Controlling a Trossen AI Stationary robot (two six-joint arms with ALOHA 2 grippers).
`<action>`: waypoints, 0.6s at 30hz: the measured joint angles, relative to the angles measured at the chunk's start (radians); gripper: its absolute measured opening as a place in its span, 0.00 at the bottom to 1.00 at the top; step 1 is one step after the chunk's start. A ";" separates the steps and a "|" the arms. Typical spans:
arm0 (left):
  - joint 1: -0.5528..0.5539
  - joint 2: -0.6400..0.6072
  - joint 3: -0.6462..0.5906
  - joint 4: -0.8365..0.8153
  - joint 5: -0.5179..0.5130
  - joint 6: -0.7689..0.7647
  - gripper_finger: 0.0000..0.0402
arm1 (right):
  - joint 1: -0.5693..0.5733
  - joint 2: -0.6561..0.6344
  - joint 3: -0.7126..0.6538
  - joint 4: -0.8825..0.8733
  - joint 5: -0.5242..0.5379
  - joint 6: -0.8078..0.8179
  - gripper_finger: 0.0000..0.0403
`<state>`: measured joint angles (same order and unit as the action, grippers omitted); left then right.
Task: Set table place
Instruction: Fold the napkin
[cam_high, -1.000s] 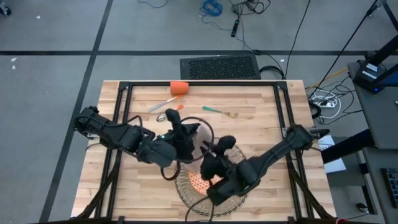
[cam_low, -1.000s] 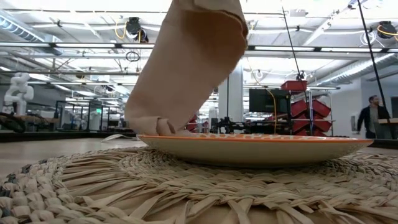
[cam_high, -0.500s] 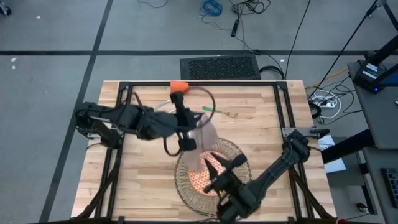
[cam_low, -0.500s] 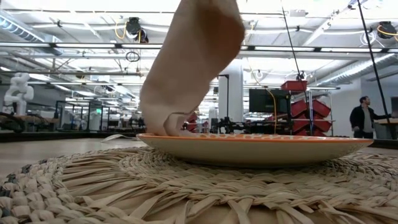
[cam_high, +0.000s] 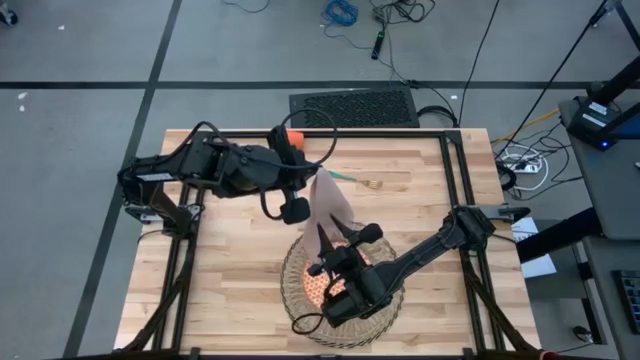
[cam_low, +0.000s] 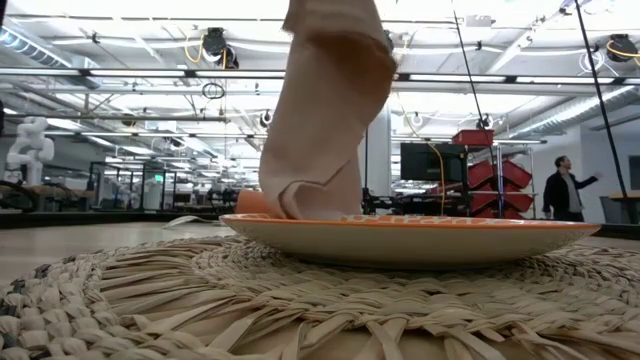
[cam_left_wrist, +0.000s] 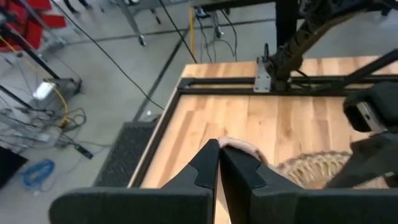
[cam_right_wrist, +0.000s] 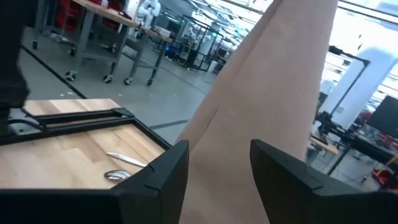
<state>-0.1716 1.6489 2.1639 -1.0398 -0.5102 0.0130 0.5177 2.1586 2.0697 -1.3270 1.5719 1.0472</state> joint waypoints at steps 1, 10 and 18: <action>0.004 0.000 0.000 -0.007 0.011 -0.005 0.00 | -0.009 0.000 0.000 0.009 0.000 -0.008 0.40; 0.006 0.039 0.002 -0.010 0.019 0.022 0.00 | -0.023 0.000 0.000 0.060 0.000 -0.019 0.40; 0.008 0.141 0.000 0.057 -0.043 0.068 0.00 | 0.005 0.000 0.000 0.061 -0.001 -0.019 0.40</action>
<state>-0.1638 1.7900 2.1639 -0.9828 -0.5533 0.0808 0.5228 2.1586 2.0697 -1.2655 1.5711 1.0281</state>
